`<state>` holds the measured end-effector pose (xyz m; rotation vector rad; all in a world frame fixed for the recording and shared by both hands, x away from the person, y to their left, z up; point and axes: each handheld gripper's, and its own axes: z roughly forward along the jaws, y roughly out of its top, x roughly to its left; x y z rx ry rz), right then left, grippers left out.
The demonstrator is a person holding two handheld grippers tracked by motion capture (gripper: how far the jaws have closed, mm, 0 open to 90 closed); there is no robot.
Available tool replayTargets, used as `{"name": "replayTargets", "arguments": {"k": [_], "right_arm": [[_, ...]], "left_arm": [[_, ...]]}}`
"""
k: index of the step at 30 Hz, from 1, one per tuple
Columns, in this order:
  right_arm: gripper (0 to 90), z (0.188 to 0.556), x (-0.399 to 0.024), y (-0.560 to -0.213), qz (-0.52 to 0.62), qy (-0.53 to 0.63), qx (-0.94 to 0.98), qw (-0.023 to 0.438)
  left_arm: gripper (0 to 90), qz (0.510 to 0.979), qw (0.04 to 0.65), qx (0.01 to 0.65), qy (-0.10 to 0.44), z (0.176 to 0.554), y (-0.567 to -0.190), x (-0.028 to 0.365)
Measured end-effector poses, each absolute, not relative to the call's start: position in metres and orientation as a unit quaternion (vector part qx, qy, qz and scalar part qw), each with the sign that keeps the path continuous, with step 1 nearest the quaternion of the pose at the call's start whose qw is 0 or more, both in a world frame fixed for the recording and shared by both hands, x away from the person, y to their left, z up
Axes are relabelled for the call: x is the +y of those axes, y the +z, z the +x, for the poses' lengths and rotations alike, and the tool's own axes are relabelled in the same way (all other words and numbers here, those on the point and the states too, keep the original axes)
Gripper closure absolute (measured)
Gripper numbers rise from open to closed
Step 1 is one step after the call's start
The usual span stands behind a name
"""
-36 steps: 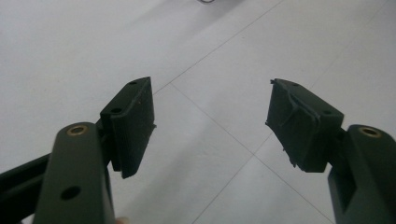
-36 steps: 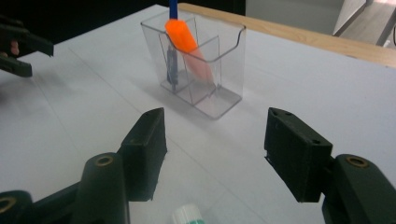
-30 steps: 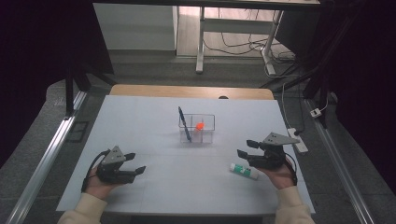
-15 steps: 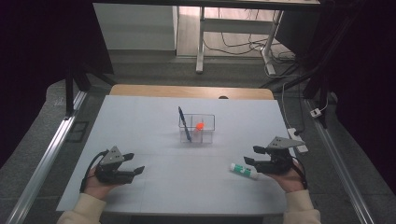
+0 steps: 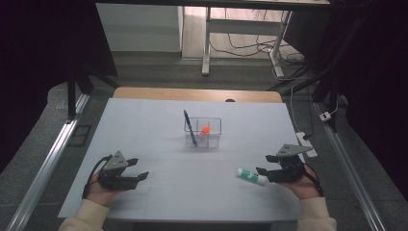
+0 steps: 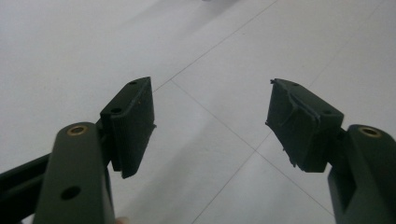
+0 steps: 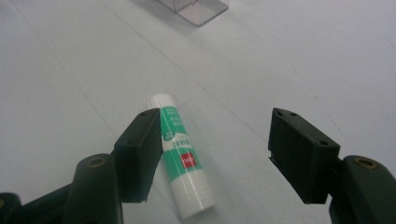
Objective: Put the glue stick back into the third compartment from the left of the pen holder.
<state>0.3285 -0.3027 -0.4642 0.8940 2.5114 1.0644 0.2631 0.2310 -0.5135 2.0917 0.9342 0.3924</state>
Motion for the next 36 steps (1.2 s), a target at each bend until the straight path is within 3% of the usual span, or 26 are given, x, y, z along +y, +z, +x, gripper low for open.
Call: {"name": "replayTargets", "arguments": {"k": [20, 36], "right_arm": [[37.3, 0.328, -0.289, -0.482, 0.269, 0.275, 0.919, 0.088], [52.5, 0.333, -0.276, -0.495, 0.242, 0.233, 0.939, 0.076]], "left_arm": [[31.5, 0.829, 0.394, 0.366, 0.155, 0.263, -0.514, 0.23], [31.5, 0.83, 0.392, 0.365, 0.155, 0.264, -0.515, 0.229]]}}
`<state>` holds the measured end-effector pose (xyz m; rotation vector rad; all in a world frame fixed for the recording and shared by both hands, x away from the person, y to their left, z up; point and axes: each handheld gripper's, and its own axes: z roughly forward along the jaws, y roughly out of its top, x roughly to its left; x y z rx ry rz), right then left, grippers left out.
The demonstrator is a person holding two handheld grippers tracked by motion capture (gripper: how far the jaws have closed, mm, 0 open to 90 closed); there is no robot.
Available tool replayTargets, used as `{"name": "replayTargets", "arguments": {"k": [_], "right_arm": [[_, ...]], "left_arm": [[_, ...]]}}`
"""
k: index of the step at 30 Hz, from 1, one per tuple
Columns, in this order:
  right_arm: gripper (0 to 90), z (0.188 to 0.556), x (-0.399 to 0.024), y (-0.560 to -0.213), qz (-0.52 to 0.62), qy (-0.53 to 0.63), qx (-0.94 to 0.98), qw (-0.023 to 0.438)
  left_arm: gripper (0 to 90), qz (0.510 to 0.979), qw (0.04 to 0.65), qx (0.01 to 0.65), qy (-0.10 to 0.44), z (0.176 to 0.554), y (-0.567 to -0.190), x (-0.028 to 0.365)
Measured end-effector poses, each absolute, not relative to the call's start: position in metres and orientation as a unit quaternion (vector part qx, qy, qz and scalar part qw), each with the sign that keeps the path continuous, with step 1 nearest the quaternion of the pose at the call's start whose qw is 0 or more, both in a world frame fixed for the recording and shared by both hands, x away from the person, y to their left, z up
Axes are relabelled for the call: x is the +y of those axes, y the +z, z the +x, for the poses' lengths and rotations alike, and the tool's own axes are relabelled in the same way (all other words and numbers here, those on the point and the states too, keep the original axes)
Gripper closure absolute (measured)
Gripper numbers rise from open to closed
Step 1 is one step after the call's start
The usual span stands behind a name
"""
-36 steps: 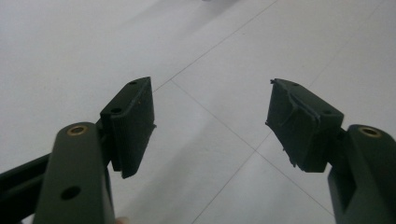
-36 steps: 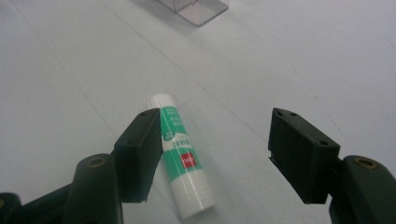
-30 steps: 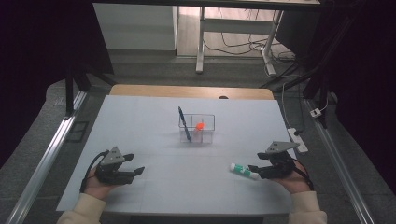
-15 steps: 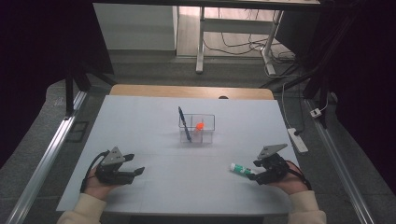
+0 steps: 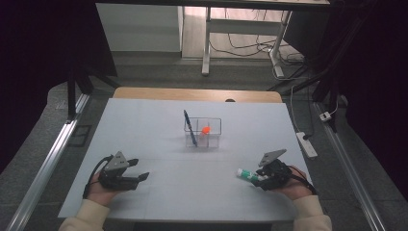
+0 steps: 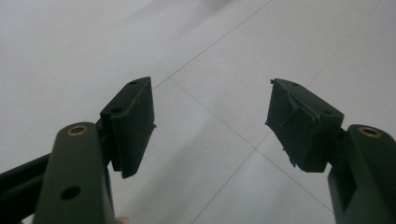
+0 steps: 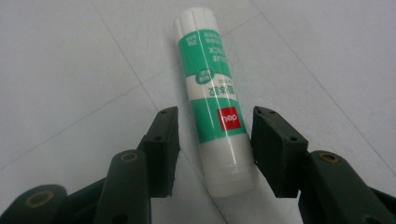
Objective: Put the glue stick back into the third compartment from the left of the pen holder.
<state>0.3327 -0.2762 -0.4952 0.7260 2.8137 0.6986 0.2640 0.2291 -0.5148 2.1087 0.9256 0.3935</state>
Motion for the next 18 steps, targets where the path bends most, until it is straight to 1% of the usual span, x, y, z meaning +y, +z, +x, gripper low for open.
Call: {"name": "replayTargets", "arguments": {"k": [2, 6, 14, 18], "right_arm": [[53.8, 0.3338, -0.2756, -0.4973, 0.237, 0.229, 0.941, 0.077], [59.0, 0.3335, -0.276, -0.4981, 0.229, 0.222, 0.945, 0.073], [63.8, 0.333, -0.2761, -0.4986, 0.207, 0.222, 0.95, 0.073], [64.5, 0.3324, -0.2757, -0.4985, 0.2, 0.222, 0.951, 0.075]], "left_arm": [[31.5, 0.83, 0.392, 0.365, 0.155, 0.2642, -0.5149, 0.2292], [31.5, 0.831, 0.39, 0.365, 0.155, 0.2643, -0.515, 0.2288], [31.5, 0.831, 0.39, 0.365, 0.156, 0.2644, -0.5153, 0.2294], [31.5, 0.831, 0.39, 0.365, 0.157, 0.2645, -0.5156, 0.2295]]}}
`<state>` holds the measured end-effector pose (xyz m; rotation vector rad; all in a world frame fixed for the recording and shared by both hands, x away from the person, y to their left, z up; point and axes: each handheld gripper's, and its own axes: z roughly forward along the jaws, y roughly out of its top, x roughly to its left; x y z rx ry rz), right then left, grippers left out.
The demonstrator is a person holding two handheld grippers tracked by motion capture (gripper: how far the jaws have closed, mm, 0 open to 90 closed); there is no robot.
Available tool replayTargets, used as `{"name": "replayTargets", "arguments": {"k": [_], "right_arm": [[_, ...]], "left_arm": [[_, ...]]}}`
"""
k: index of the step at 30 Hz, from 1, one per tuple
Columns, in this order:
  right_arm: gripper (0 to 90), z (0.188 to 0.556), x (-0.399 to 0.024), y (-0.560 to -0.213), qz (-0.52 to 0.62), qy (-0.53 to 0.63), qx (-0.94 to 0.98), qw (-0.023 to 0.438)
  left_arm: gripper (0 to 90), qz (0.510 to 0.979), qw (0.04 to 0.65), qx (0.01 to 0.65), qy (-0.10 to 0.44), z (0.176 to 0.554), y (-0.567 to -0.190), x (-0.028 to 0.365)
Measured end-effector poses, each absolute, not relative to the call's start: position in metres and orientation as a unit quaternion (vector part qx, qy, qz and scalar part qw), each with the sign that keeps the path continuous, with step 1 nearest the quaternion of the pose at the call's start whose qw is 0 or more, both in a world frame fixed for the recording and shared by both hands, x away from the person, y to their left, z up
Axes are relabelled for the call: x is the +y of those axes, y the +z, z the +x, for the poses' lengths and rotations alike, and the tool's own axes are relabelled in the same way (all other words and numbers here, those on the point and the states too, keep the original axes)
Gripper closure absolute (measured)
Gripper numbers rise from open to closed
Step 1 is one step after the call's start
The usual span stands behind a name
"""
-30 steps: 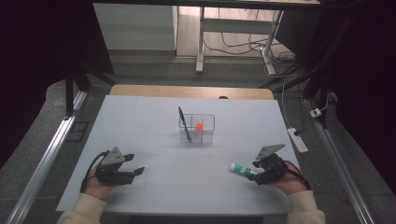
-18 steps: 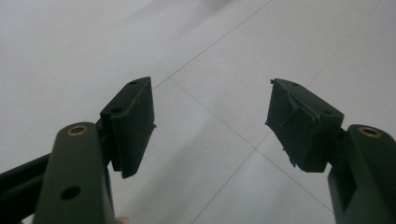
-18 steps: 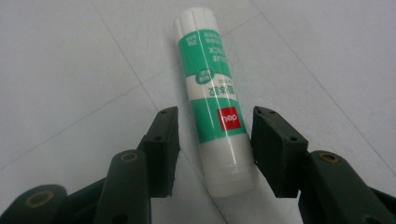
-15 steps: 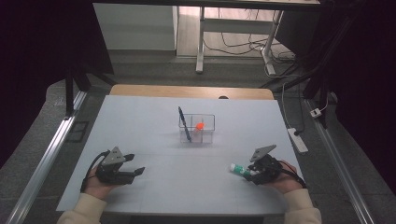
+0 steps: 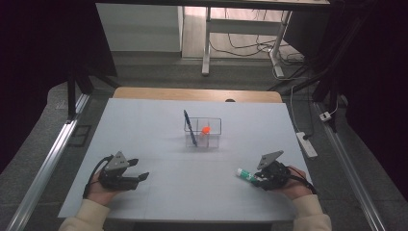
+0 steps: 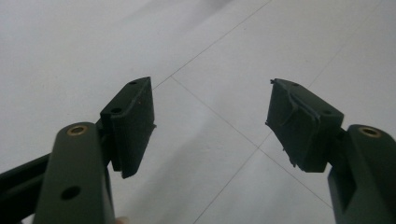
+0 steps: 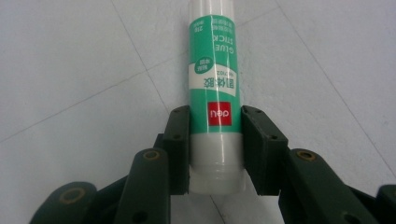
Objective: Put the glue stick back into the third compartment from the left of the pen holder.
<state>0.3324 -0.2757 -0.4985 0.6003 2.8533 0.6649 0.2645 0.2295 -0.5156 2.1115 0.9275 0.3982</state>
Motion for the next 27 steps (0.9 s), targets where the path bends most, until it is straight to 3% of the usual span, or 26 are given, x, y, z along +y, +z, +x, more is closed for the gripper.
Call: {"name": "replayTargets", "arguments": {"k": [27], "right_arm": [[64.9, 0.326, -0.266, -0.48, 0.18, 0.279, 0.938, 0.101]], "left_arm": [[31.5, 0.832, 0.388, 0.362, 0.163, 0.264, -0.515, 0.229]]}}
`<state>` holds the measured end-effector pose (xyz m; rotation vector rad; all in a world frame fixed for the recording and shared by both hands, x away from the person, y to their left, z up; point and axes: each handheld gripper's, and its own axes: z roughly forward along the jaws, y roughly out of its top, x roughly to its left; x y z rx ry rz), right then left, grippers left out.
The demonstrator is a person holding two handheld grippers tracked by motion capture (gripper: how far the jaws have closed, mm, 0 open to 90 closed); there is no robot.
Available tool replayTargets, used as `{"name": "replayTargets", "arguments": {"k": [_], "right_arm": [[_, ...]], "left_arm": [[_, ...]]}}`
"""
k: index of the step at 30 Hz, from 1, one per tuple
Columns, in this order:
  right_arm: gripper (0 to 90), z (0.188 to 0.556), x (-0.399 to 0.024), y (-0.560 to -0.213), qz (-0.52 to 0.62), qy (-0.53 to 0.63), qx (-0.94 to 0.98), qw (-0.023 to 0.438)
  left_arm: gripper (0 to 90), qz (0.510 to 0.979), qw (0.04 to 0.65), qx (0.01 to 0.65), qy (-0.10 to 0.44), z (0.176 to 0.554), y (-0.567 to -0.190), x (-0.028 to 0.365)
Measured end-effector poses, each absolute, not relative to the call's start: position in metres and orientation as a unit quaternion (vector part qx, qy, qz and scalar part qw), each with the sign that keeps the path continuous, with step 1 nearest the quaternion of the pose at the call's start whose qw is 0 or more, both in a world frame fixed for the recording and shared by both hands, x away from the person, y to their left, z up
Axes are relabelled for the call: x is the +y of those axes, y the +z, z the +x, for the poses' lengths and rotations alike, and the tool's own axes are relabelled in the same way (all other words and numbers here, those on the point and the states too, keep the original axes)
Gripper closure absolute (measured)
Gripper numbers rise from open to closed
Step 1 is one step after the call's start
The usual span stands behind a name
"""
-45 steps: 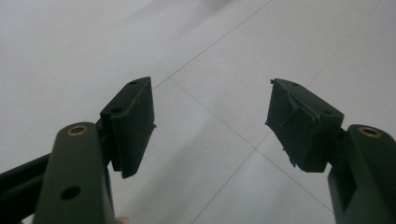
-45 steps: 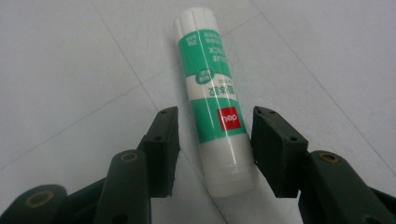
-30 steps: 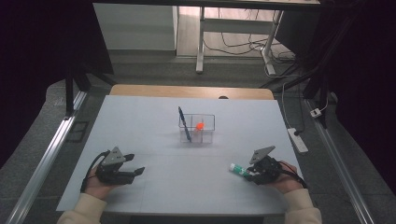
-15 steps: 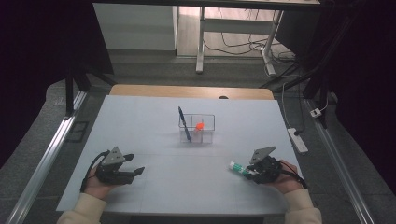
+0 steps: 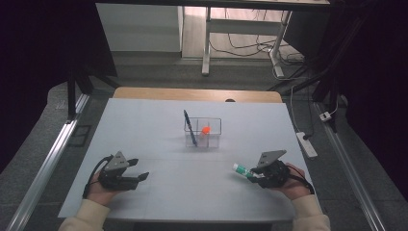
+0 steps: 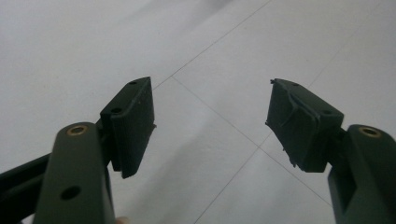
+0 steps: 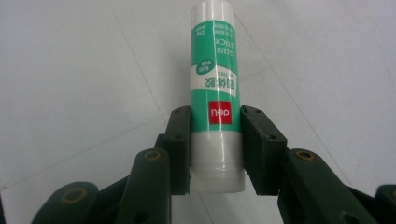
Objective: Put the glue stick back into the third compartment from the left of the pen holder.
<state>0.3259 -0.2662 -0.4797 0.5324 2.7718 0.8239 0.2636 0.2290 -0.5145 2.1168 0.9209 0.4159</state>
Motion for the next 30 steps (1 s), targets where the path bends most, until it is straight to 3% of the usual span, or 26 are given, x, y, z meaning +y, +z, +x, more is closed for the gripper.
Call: {"name": "replayTargets", "arguments": {"k": [30], "right_arm": [[64.9, 0.326, -0.209, -0.477, 0.176, 0.332, 0.924, 0.071]], "left_arm": [[31.2, 0.863, 0.372, 0.27, 0.209, 0.256, -0.496, 0.18]]}}
